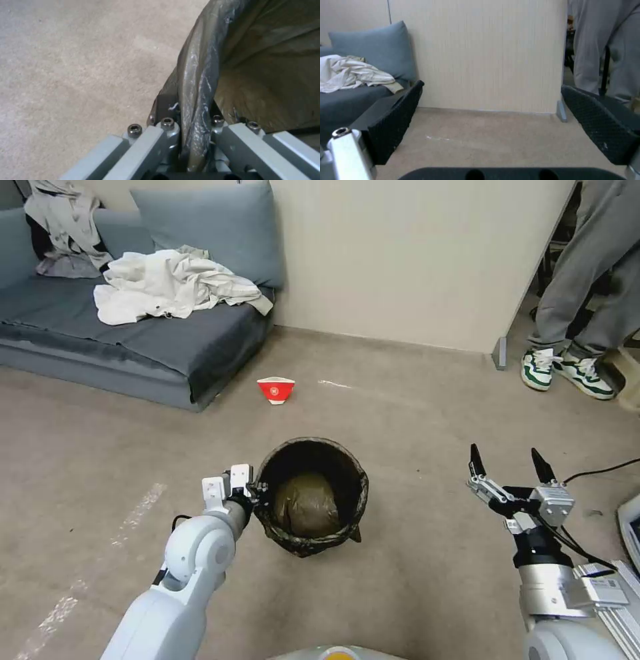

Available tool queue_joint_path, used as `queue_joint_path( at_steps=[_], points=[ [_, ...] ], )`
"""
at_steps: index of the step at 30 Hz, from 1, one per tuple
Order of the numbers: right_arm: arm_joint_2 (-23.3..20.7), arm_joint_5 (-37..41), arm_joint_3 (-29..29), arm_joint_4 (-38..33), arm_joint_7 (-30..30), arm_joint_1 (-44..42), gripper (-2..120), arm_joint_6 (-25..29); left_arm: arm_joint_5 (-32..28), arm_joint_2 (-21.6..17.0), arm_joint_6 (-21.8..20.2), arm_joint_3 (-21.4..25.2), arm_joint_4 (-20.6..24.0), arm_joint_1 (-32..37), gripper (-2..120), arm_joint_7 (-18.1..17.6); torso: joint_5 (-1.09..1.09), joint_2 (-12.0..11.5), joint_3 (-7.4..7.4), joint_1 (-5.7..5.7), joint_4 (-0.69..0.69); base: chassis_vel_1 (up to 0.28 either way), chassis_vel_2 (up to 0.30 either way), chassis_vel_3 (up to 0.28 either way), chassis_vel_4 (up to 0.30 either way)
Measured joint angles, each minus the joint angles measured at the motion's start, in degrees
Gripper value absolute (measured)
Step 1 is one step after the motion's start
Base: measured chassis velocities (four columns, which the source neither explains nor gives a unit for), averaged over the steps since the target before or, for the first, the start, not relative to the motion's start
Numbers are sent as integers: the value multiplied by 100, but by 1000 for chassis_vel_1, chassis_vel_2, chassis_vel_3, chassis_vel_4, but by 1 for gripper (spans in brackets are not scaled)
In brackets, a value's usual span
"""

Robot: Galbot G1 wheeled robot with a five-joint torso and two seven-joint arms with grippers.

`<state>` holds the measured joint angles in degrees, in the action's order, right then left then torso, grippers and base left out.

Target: Pick up the trash can from the floor.

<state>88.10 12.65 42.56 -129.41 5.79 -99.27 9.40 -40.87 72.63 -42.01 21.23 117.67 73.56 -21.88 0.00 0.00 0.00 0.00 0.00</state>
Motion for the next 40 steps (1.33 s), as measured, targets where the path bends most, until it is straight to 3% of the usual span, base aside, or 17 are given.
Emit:
queue_joint_path(
  at_steps=[15, 40],
  points=[
    [-1, 0, 7, -23, -5, -5, 100, 1, -688, -37, 0, 257, 700, 145, 1, -262, 0, 0, 0, 0, 0, 0, 0, 0, 0],
    [-43, 2, 16, -32, -35, -9, 100, -7, -661, -48, -1, 341, 794, 292, 1, -239, 0, 0, 0, 0, 0, 0, 0, 0, 0]
  ],
)
